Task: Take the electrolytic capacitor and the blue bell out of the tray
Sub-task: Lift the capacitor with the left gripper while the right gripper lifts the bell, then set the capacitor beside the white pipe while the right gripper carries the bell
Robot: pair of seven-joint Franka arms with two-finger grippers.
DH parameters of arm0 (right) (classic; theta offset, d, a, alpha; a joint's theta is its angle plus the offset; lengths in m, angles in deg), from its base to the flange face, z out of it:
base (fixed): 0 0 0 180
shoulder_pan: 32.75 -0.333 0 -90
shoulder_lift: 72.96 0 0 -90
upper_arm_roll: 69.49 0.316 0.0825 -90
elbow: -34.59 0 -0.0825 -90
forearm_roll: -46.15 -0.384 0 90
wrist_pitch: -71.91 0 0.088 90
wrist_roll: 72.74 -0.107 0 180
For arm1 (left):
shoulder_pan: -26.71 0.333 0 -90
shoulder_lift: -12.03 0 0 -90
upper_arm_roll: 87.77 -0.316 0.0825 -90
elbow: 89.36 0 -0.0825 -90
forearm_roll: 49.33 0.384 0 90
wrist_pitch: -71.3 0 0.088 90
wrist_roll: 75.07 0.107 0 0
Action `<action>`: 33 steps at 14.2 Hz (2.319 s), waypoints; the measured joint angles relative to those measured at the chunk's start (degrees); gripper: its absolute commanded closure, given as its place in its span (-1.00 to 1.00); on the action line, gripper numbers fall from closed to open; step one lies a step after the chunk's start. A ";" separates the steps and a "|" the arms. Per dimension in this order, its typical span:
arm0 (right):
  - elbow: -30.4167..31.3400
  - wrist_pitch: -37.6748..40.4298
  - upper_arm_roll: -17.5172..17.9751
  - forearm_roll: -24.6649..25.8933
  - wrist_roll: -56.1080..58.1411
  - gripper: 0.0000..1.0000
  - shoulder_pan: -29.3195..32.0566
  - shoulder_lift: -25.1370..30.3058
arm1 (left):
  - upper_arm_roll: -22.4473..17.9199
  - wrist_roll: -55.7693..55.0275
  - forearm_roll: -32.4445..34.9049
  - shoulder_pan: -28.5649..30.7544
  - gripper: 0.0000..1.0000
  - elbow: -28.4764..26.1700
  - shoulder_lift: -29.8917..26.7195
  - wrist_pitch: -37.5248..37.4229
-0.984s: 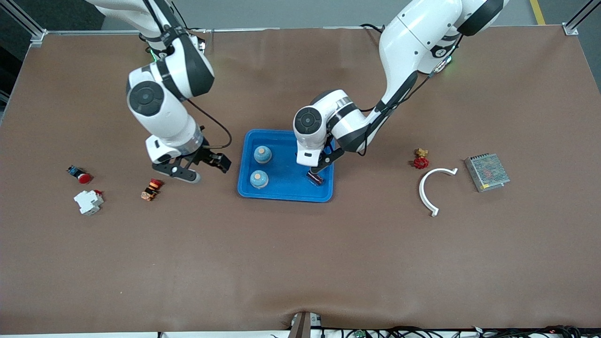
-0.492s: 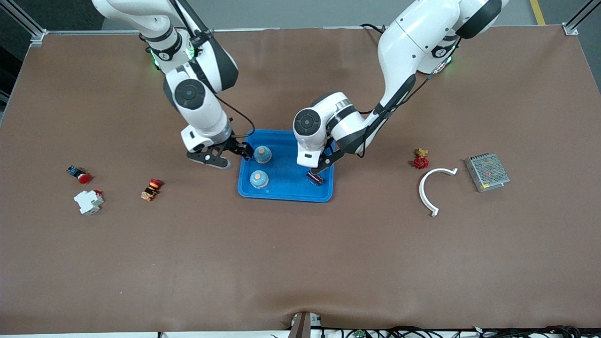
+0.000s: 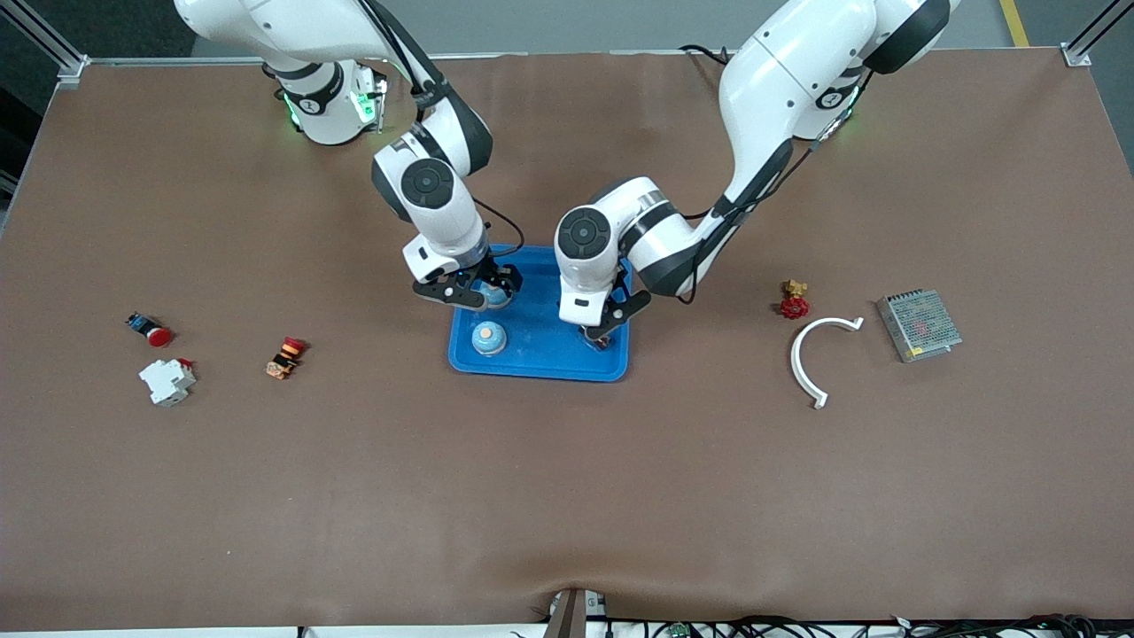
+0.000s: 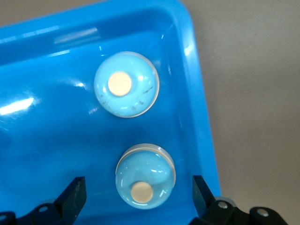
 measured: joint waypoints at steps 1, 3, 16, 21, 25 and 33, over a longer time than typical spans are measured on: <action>-0.01 -1.16 -0.04 0.00 -0.10 -1.00 -0.35 -1.03 | -0.05 0.24 0.11 0.65 1.00 0.39 -0.76 -0.01; -0.05 -2.51 -0.15 0.00 -0.13 -1.00 -0.92 -2.44 | -0.18 2.08 0.28 2.47 1.00 0.68 -2.93 -1.03; -0.36 -2.91 -0.25 0.78 -0.18 1.00 -1.45 -3.25 | -0.57 18.36 2.09 21.51 1.00 -5.68 -7.28 -11.85; -3.20 6.57 -1.33 0.82 3.94 1.00 0.33 -0.25 | -0.60 18.36 7.47 25.63 1.00 -6.36 -2.69 -6.46; -4.06 17.69 -1.65 0.82 16.29 1.00 7.95 7.27 | -0.54 18.36 9.20 25.97 -1.00 -6.34 -1.00 -4.86; 4.45 16.07 -1.78 0.83 30.96 1.00 16.06 13.45 | 0.99 16.29 8.31 22.64 -1.00 -0.86 -1.25 -4.72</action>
